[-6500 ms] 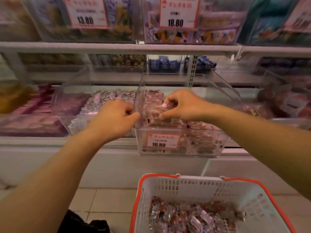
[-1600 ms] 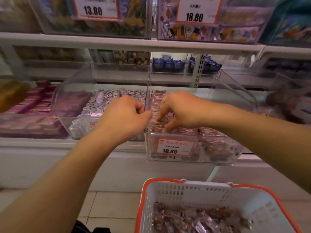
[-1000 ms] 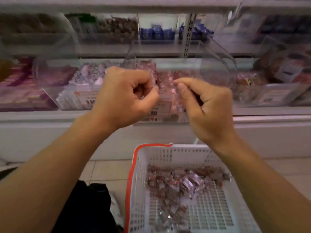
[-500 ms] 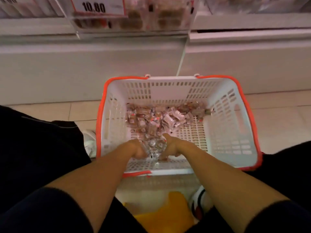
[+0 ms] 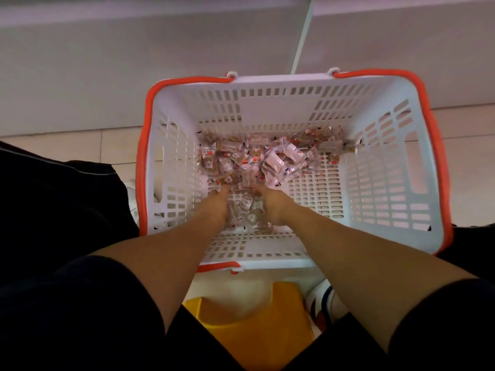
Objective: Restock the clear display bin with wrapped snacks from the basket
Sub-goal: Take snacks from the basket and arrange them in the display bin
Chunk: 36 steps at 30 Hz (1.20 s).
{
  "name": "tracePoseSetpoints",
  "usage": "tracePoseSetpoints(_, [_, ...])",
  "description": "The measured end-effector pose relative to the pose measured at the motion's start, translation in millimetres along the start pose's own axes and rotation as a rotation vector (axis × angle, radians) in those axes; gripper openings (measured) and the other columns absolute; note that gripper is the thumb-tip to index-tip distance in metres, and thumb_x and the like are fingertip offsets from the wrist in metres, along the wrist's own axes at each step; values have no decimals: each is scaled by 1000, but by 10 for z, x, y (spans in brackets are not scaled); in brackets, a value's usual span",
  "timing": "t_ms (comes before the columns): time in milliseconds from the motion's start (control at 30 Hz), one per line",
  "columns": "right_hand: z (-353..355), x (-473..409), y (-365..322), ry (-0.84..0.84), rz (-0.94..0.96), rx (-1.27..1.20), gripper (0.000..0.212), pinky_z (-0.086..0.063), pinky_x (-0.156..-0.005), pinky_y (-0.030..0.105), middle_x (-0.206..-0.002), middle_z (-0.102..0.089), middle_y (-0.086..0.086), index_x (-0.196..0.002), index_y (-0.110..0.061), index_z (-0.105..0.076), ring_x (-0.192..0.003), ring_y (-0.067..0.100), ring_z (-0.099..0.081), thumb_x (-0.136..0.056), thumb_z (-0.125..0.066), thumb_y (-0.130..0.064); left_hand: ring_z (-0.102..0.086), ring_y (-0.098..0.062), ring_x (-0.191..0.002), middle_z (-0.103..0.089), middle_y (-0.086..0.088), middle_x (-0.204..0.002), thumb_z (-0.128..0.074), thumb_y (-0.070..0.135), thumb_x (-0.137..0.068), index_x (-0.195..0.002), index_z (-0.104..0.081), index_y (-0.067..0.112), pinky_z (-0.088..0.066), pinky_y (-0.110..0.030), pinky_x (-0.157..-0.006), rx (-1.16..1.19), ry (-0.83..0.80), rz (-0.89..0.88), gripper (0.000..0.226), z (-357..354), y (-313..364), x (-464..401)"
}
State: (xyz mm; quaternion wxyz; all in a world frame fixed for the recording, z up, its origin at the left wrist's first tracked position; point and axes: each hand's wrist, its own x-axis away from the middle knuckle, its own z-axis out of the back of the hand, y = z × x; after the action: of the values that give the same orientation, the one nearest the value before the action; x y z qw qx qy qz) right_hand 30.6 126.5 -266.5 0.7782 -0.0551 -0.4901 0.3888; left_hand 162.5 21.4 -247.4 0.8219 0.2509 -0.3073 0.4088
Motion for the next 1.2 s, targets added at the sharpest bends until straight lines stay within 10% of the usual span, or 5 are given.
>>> tracePoseSetpoints(467, [20,-57,-58,-344,-105,-3,69,-59,-79,35,-118,-54,1,-135,-21,-48,-98,21,-63,-76,-80,-35,-56,-24,-97,-51,-3,-115,-68,15,-81,-107,-53,25,-50,-33,-86,111,-120,-183,31,-118,1,-82])
tracePoseSetpoints(633, [-18,-103,-17,-337,-98,90,30,-46,-52,21,-82,-64,1,-82,-15,-60,-66,13,-61,-78,-83,-33,-47,-19,-100,-36,-5,-128,-73,9,-81,-127,-55,18,-42,-23,-88,25,-254,-190,50,-106,1,-144])
tracePoseSetpoints(800, [19,-52,-17,-323,-110,176,22,-61,-71,34,-95,-66,8,-93,-9,-64,-84,23,-67,-86,-74,-26,-54,-30,-117,-33,-13,-148,-77,5,-78,-119,-60,18,-48,-32,-92,-192,-153,-92,46,-27,10,-116])
tracePoseSetpoints(1033, [124,5,9,-407,-167,84,45,-58,-88,42,-112,-66,10,-115,-7,-65,-101,27,-67,-87,-72,-42,-61,-22,-88,-61,-1,-89,-79,51,-74,-98,-64,13,-53,-33,-78,-376,-213,-19,47,77,-134,-117])
tracePoseSetpoints(1200, [79,13,94,-352,-198,52,27,-61,-72,33,-87,-66,10,-86,-6,-60,-81,26,-68,-85,-78,-26,-58,-23,-91,-59,-5,-98,-75,27,-83,-113,-62,8,-51,-33,-77,-406,-331,-103,38,33,-139,-168])
